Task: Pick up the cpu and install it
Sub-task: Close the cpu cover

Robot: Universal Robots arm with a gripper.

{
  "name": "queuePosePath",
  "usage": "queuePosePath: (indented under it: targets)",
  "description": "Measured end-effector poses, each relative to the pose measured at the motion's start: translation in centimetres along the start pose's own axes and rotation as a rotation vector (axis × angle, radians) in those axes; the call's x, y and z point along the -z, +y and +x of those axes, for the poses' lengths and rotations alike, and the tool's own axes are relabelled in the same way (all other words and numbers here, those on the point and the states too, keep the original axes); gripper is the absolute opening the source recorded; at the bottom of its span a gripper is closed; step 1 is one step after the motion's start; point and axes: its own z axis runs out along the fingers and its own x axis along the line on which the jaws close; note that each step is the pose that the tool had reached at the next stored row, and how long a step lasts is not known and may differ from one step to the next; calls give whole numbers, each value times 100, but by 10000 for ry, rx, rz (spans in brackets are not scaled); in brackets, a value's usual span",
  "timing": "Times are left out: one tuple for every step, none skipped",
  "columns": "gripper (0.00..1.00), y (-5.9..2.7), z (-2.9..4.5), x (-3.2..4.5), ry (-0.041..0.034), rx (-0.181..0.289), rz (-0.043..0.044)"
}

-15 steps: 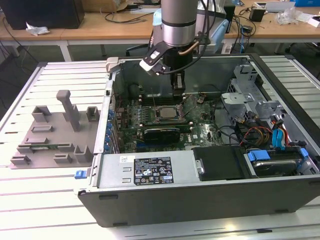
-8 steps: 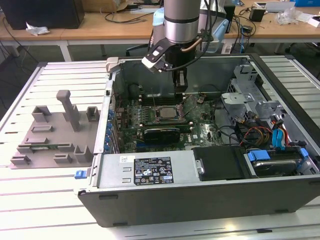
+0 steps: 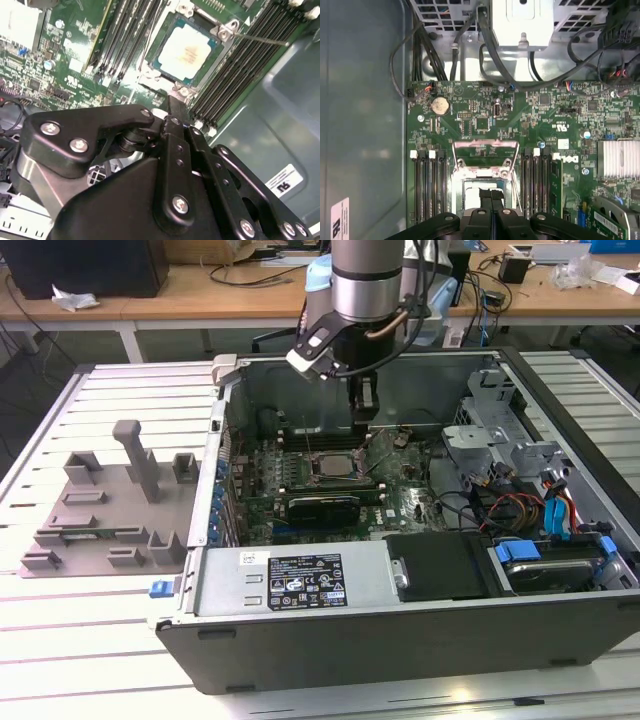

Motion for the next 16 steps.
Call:
queuePosePath:
  targets:
    - [11,28,0,-1,0,-1,0]
    - [11,53,0,-2,-1,-1,0]
    - [11,86,1,-3,-1,-1,0]
    - [11,113,1,-4,-1,1,0]
    - [11,142,1,-5,-1,-1,0]
    - [11,169,2,-7,0,-2,0]
    - [11,221,2,-9,1,0,0]
    - [11,263,2,-10,1,-2,1]
    - [11,309,2,-12,1,1,2]
    - [11,330,2,-13,1,0,2]
    - [11,356,2,-13,-1,-1,3]
    - [11,386,3,-14,0,0,3]
    - [11,411,3,-15,0,0,4]
    - [11,451,3,-17,0,-2,8]
    - [11,475,3,-18,-1,-1,11]
    - [11,521,3,-19,-1,0,17]
